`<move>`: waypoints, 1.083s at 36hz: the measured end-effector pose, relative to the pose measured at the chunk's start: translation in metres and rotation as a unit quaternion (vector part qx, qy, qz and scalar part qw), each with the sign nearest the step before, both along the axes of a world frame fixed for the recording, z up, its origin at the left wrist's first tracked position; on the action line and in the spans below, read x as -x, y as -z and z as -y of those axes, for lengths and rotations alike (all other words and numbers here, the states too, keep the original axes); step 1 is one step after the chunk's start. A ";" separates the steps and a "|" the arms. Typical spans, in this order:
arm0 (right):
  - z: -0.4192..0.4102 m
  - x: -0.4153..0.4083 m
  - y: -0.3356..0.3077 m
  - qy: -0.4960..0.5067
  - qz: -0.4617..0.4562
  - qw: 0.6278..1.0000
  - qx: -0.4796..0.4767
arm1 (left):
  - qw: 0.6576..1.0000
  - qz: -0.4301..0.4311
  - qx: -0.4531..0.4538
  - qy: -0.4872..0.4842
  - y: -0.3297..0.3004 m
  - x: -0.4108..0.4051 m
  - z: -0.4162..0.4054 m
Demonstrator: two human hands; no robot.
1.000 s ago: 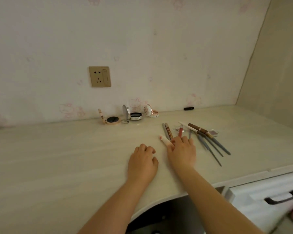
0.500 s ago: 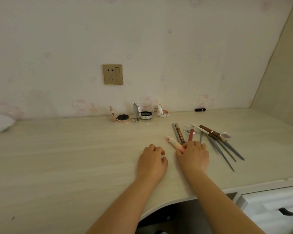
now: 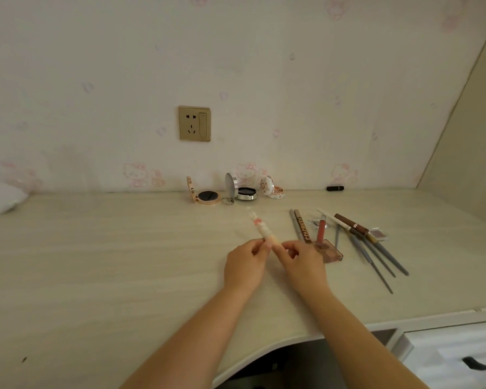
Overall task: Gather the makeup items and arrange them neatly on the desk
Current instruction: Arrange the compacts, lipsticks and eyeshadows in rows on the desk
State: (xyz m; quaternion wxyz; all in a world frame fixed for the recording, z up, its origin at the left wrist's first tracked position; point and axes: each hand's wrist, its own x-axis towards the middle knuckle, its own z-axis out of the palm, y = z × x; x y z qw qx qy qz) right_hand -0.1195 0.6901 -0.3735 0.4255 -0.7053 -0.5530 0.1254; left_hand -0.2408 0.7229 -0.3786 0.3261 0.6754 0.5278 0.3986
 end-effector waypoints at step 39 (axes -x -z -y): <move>-0.047 0.099 -0.007 -0.170 -0.300 0.938 0.026 | 0.996 0.001 -0.059 0.068 -0.001 0.118 -0.016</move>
